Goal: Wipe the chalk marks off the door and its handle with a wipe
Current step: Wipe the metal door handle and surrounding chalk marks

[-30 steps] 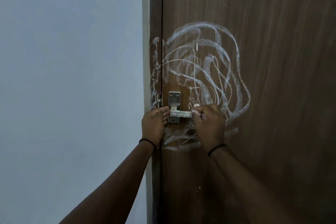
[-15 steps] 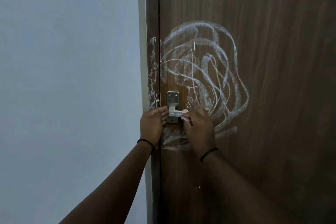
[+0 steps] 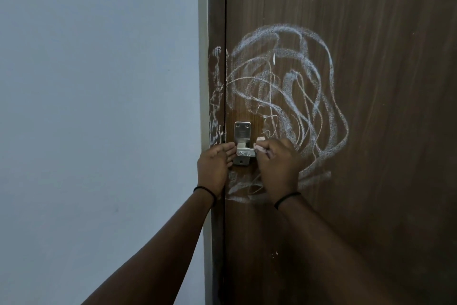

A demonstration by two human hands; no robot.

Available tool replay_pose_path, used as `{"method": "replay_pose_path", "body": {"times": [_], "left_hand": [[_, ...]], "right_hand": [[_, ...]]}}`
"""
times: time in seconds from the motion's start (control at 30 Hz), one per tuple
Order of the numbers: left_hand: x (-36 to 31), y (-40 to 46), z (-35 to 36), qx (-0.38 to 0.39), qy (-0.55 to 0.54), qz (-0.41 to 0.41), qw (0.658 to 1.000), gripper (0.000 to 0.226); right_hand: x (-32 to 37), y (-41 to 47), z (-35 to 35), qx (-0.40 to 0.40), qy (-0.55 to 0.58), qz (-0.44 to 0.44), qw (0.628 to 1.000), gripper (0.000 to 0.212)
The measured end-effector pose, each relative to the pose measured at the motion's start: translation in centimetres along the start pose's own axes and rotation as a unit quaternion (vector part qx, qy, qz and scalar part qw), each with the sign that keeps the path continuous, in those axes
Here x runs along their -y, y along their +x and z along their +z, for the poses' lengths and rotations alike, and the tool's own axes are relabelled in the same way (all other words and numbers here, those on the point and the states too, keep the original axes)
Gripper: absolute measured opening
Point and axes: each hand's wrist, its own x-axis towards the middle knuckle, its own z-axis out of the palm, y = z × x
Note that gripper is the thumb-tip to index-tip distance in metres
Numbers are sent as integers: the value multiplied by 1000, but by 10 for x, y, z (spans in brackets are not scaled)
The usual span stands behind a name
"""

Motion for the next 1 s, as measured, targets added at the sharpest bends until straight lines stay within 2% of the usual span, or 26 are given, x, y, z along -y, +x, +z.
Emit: {"method": "replay_pose_path", "body": {"times": [0.13, 0.37, 0.5, 0.67, 0.8, 0.87, 0.93, 1.0], "left_hand": [[1, 2, -3, 0, 9, -3, 1000, 33], [2, 1, -4, 11, 10, 3, 1000, 34], [5, 3, -7, 12, 11, 11, 1000, 35], [7, 3, -4, 8, -9, 14, 1000, 33], [11, 4, -5, -3, -14, 16, 1000, 31], [11, 5, -7, 6, -22, 14, 1000, 32], [11, 6, -8, 14, -19, 17, 1000, 34], [14, 7, -6, 11, -20, 25, 999, 34]], "right_hand": [[11, -13, 13, 52, -44, -53, 996, 12], [3, -14, 9, 6, -32, -27, 999, 12], [9, -18, 16, 45, -43, -80, 995, 12], [11, -6, 18, 3, -7, 7, 1000, 10], [19, -17, 31, 66, -44, -65, 995, 13], [4, -30, 23, 73, -47, -52, 995, 16], [-16, -39, 5, 47, -30, 13, 998, 17], [-27, -44, -15, -5, -26, 29, 999, 18]]}}
